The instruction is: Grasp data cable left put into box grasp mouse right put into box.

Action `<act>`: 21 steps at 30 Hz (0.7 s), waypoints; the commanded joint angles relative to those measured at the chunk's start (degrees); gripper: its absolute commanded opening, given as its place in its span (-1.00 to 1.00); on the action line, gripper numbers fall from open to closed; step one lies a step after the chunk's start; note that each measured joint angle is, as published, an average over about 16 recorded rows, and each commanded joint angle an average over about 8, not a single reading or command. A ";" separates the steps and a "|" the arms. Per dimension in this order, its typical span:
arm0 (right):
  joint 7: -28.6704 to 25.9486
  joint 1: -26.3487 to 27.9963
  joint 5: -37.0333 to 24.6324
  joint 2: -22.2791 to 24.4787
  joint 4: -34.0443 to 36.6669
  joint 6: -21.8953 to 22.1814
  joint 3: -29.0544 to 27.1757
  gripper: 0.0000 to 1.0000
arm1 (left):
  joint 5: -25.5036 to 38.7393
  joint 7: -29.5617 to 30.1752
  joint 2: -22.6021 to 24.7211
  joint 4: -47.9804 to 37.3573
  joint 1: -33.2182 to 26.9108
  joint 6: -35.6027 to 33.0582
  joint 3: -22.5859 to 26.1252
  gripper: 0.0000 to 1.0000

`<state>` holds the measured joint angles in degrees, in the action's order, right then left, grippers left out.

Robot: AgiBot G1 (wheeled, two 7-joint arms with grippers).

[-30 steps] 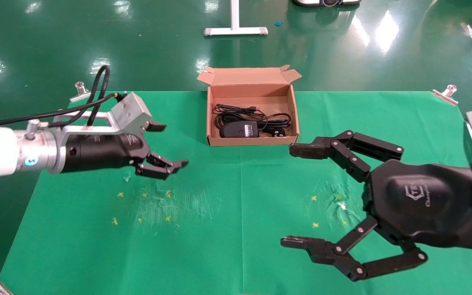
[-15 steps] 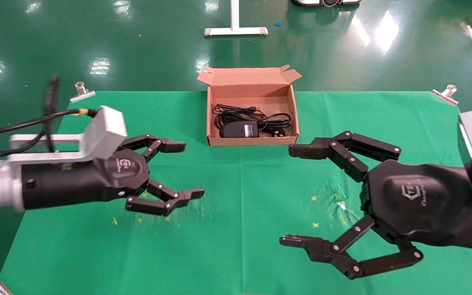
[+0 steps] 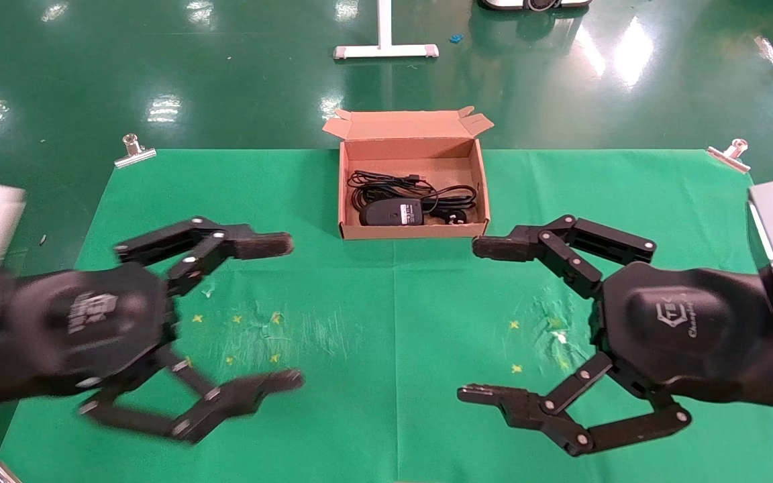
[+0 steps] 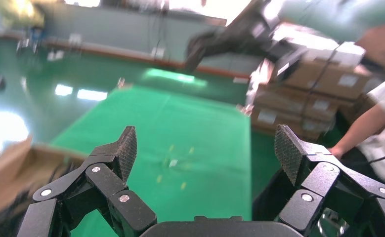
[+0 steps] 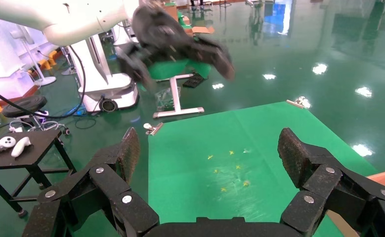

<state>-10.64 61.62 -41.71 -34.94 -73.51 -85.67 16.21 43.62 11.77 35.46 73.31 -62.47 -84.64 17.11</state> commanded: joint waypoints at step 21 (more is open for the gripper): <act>0.01 0.01 0.00 -0.01 0.01 0.03 0.01 1.00 | -2.61 -1.21 -0.62 0.37 1.33 -1.51 -1.59 1.00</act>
<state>-10.63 61.62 -41.71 -34.95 -73.50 -85.64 16.22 40.95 10.54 34.83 73.69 -61.12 -86.18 15.49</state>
